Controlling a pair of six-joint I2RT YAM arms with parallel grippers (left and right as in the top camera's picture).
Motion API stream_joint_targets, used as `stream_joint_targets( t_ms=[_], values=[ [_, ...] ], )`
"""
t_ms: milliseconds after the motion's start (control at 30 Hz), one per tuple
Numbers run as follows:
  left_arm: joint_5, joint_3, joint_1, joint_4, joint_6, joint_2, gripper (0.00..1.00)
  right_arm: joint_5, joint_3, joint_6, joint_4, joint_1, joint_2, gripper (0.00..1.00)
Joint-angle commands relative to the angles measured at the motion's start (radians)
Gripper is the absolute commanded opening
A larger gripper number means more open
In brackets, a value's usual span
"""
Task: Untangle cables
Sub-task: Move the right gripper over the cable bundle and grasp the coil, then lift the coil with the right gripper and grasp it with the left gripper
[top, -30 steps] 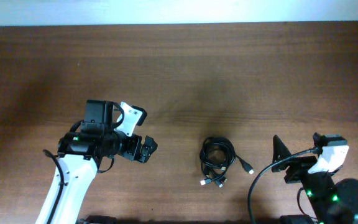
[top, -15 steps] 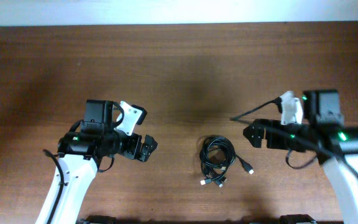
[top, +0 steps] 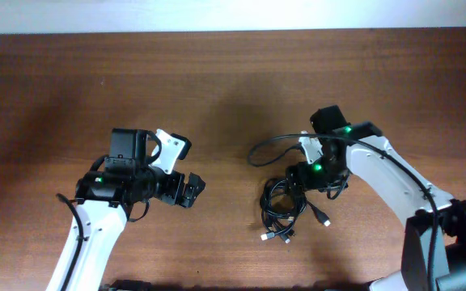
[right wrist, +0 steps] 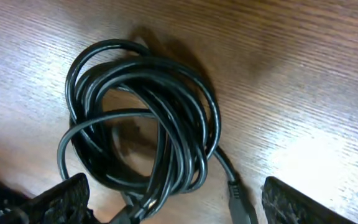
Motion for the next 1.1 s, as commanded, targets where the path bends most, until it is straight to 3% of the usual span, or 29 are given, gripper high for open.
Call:
stream_joint_targets(
  t_ms=[0, 167, 367, 633, 667, 767, 867, 900, 1067],
  values=[
    [-0.003, 0.021, 0.005, 0.005, -0.013, 0.003, 0.99, 0.061, 0.005, -0.011, 0.007, 0.039, 0.034, 0.88],
    [-0.003, 0.021, 0.005, 0.004, -0.013, 0.003, 0.99, 0.130, 0.005, -0.011, 0.027, 0.059, 0.072, 0.88],
    [-0.003, 0.021, 0.005, 0.005, -0.013, 0.003, 0.99, 0.129, -0.002, -0.011, 0.025, 0.059, 0.106, 0.77],
    [-0.011, 0.021, 0.005, 0.016, -0.013, 0.003, 0.99, 0.144, -0.012, -0.011, 0.034, 0.059, 0.164, 0.72],
    [-0.011, 0.021, 0.005, 0.019, -0.013, 0.003, 0.99, 0.144, -0.012, -0.010, 0.034, 0.059, 0.184, 0.63],
    [-0.011, 0.021, 0.005, 0.029, -0.013, 0.003, 0.99, 0.137, -0.012, -0.010, 0.036, 0.059, 0.190, 0.49],
    [-0.011, 0.021, 0.005, 0.033, -0.013, 0.003, 0.99, 0.135, -0.012, -0.010, 0.045, 0.059, 0.190, 0.09],
    [-0.011, 0.021, 0.005, 0.034, -0.013, 0.003, 0.99, 0.121, -0.012, -0.010, 0.039, 0.058, 0.190, 0.04],
    [-0.005, 0.021, 0.005, 0.034, -0.013, 0.003, 0.99, 0.113, 0.050, -0.011, -0.032, 0.057, 0.162, 0.04]
  ],
)
